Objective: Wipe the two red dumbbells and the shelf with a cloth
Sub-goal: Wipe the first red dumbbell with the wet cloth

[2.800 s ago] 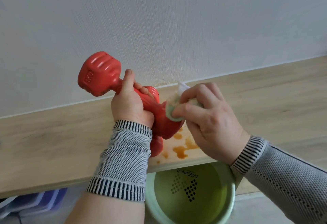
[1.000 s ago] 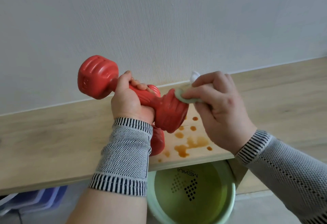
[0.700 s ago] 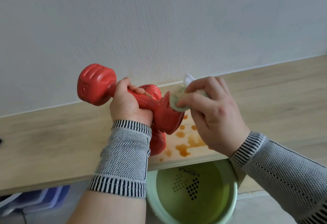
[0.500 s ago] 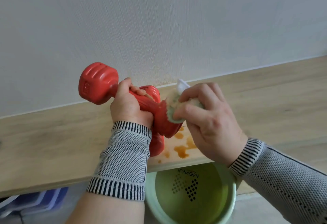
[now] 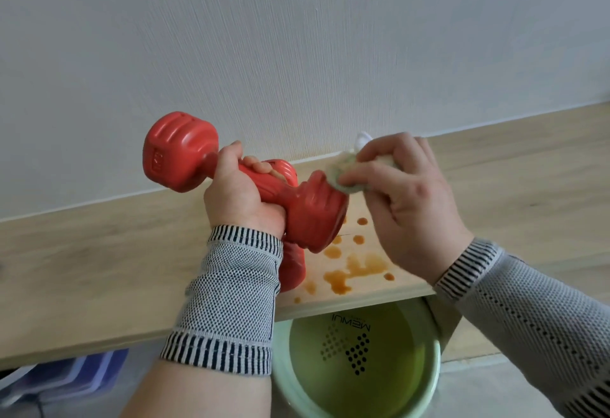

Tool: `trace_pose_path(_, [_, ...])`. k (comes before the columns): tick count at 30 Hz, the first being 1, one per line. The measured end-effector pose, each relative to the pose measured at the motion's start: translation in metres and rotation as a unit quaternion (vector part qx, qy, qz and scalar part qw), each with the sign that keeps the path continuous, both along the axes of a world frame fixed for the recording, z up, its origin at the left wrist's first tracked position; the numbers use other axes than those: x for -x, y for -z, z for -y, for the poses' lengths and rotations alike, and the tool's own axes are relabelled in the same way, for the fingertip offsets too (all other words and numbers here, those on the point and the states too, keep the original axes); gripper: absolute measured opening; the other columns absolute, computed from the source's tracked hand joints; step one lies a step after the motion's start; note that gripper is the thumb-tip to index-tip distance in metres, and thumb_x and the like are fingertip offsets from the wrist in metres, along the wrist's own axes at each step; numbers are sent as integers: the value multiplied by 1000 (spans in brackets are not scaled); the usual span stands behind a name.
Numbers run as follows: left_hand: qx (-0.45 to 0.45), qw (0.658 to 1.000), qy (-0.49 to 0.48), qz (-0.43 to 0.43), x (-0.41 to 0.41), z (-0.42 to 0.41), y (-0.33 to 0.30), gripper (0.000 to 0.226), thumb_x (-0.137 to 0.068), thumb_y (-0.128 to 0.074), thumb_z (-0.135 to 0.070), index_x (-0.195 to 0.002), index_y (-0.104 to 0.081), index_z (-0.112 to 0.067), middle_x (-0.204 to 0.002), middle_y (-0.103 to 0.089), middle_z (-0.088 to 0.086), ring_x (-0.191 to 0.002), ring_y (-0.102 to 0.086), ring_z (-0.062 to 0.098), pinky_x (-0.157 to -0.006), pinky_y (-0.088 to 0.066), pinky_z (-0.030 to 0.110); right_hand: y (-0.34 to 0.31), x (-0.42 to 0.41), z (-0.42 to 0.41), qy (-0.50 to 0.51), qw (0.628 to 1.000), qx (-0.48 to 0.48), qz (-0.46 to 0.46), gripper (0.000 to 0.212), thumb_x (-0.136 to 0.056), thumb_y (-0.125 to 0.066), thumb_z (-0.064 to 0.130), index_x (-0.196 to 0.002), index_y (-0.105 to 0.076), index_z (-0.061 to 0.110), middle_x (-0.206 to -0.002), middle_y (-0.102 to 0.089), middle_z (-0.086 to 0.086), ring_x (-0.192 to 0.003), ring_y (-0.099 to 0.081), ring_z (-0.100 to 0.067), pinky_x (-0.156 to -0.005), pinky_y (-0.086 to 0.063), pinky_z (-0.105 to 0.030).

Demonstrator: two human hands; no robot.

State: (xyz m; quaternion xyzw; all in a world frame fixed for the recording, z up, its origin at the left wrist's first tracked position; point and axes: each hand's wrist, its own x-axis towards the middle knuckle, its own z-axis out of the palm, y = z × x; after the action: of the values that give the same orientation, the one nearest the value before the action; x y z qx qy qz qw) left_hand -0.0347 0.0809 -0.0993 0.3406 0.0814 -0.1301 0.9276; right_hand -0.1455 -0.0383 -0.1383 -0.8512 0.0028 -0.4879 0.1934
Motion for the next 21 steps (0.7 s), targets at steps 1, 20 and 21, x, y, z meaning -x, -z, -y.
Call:
trace_pose_path(1, [2, 1000, 1, -1, 3, 2, -2, 27, -90, -62, -18, -70, -44, -16, -52, -45, -7, -38, -44, 7, -48, -41, 19, 0, 0, 5, 6, 1000, -23, -9, 25, -80, -54, -1, -89, -73, 11, -98, -57, -10, -93, -51, -27, -76, -42, -28])
trace_pose_path(20, [-82, 995, 43, 45, 5, 3, -4, 42, -87, -59, -58, -92, -59, -16, -65, -58, -5, -53, -57, 11, -61, -44, 27, 2, 1, -9, -62, 985, -149, -60, 25, -81, -51, 1, -89, -68, 18, -96, -54, 1, -88, -53, -22, -74, -47, -30])
trace_pose_path(21, [-84, 994, 41, 47, 4, 3, -3, 40, -88, -59, -56, -87, -57, -16, -61, -53, -5, -50, -53, 10, -58, -42, 26, 2, 2, -12, -56, 989, -123, -55, 25, -80, -50, 2, -89, -68, 16, -96, -55, -1, -89, -52, -22, -76, -44, -27])
